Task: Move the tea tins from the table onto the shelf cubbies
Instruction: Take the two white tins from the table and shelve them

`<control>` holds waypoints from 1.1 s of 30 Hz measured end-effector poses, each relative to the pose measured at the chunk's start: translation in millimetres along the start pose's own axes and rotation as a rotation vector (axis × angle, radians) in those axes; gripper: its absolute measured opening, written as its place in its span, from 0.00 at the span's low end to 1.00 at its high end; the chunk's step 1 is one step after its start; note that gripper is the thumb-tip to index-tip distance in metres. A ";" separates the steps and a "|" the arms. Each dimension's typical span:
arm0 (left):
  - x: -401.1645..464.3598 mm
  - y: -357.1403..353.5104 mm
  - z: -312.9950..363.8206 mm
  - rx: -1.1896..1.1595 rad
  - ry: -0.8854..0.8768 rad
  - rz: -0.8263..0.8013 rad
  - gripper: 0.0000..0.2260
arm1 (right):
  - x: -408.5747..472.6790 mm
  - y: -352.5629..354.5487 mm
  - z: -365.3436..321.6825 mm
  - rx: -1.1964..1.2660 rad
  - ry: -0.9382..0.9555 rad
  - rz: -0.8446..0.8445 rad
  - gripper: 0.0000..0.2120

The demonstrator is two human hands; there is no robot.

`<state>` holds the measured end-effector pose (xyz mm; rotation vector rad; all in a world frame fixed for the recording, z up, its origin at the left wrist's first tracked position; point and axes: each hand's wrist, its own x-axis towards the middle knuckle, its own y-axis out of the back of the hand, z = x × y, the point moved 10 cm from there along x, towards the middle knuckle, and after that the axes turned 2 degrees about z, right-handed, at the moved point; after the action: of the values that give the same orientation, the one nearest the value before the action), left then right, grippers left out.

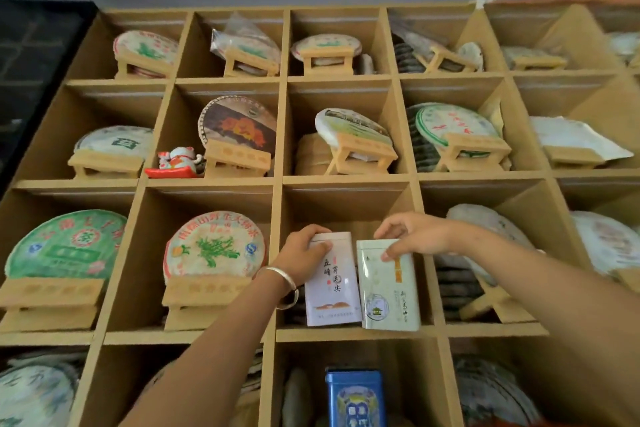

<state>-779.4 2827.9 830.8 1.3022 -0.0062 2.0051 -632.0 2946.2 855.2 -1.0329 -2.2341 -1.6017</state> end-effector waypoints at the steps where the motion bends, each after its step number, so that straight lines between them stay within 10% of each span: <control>1: 2.5 -4.2 -6.9 0.009 0.008 0.002 0.09 | 5.7 -3.4 4.2 0.007 -0.003 -0.002 0.20; 16: 33.4 -12.7 -25.3 0.657 -0.255 0.068 0.17 | 38.9 -29.3 17.9 -0.113 0.073 0.086 0.11; 25: 37.9 -23.0 -38.2 0.753 -0.246 -0.091 0.40 | 10.0 -50.1 46.1 -0.092 -0.039 0.440 0.53; 33: 39.0 -20.5 -41.2 0.743 -0.228 -0.091 0.40 | -1.0 -70.3 91.3 0.130 -0.182 0.494 0.20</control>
<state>-808.7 2880.7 834.1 1.9339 0.7369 1.8257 -655.8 3015.6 766.4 -1.5886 -1.9382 -1.1775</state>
